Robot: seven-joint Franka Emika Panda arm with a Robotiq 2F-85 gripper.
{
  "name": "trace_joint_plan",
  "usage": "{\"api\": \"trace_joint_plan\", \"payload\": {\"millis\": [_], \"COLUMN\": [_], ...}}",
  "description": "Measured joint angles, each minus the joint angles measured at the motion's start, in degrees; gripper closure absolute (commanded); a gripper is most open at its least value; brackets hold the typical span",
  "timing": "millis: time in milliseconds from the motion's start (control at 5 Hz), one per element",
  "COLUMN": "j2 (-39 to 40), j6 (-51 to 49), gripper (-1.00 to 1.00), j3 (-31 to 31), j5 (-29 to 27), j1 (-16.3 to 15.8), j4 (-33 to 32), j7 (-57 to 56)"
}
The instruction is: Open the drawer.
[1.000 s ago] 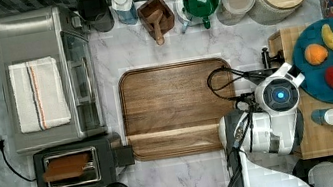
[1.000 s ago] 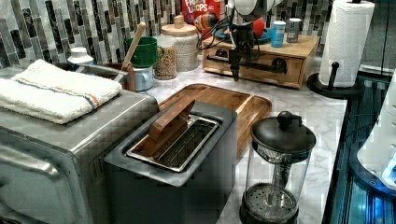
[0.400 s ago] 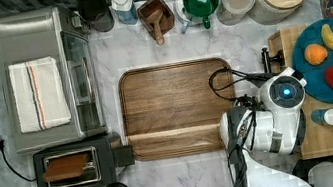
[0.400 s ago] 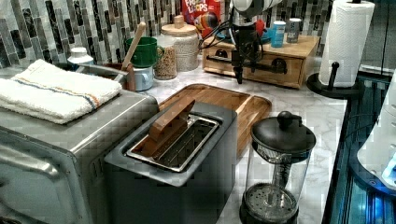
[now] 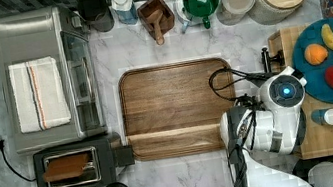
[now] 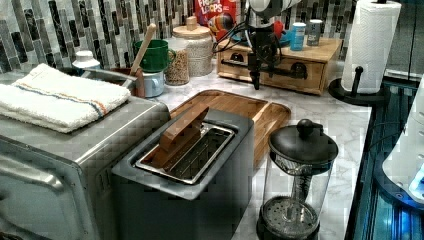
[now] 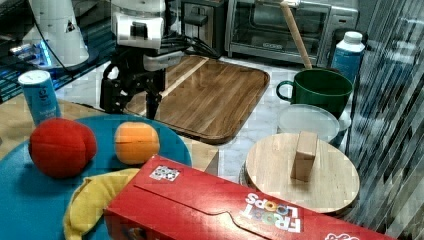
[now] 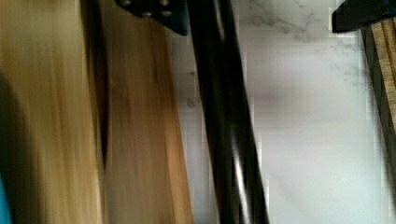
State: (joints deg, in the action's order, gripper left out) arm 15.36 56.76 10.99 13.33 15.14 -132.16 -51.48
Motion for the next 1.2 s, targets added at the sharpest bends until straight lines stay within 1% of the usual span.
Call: {"api": "trace_joint_plan", "payload": {"millis": [400, 600, 800, 1000, 1200], "j2": [0.0, 0.0, 0.0, 0.0, -0.2], "j6": [0.6, 0.6, 0.6, 1.2, 1.2], "gripper": [-1.00, -1.00, -1.00, -1.00, -1.00], "j3": [-0.6, -0.7, -0.9, -3.1, -5.4], "j5": [0.8, 0.8, 0.8, 3.7, 5.4], "j1": [0.0, -0.6, -3.4, -6.4, -9.9], "j4": [0.0, 0.2, 0.0, 0.0, -0.2], "j7": [2.1, 6.5, 12.1, 14.0, 14.0]}}
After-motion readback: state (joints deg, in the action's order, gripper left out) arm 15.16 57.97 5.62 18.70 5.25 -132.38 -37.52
